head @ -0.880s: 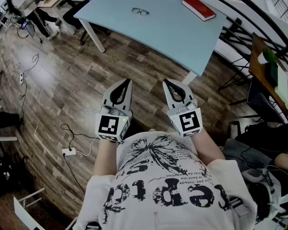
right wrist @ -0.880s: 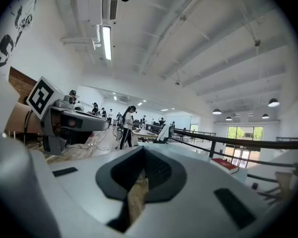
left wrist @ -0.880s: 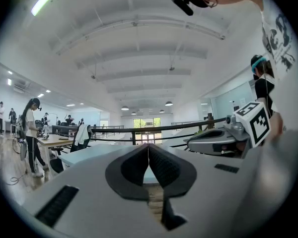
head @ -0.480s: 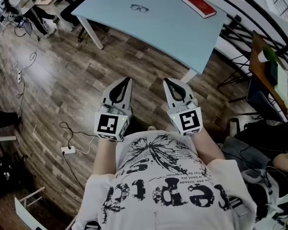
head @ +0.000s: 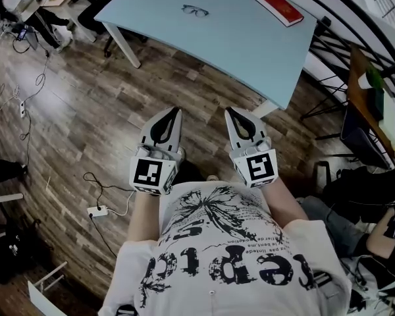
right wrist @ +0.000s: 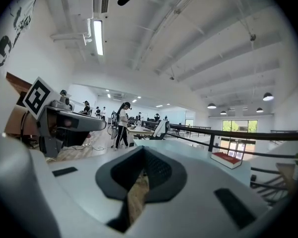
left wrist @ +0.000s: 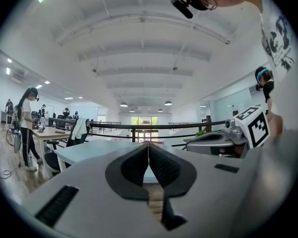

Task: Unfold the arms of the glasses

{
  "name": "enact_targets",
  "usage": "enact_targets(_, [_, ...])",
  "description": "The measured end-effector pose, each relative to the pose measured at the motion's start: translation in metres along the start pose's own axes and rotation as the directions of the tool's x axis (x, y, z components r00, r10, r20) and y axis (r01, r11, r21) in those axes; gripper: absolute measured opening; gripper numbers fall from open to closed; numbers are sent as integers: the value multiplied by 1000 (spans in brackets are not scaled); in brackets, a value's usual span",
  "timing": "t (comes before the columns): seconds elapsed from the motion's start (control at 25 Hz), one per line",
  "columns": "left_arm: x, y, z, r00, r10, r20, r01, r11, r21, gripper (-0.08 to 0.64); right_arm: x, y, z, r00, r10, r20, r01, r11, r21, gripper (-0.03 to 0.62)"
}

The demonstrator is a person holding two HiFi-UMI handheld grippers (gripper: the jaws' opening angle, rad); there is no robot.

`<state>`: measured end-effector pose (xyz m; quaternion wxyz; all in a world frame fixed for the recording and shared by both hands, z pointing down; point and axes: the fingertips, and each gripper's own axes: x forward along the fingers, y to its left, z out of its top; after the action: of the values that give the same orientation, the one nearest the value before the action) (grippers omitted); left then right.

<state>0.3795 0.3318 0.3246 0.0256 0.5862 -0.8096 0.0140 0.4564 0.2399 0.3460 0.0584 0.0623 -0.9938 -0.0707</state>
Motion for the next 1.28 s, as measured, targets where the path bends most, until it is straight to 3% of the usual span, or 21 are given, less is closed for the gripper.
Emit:
enact_targets(0.6, [76, 196, 14, 987, -159, -22, 158, 987, -15, 20, 197, 11, 31, 983, -175, -57, 176, 984, 2, 11])
enact_targets(0.92, [114, 248, 12, 984, -176, -35, 175, 984, -34, 20, 255, -5, 31, 973, -209, -98, 210, 978, -2, 11])
enact_targets(1.28, [203, 289, -2, 982, -176, -64, 175, 984, -22, 20, 333, -65, 10, 973, -209, -101, 211, 977, 18, 11])
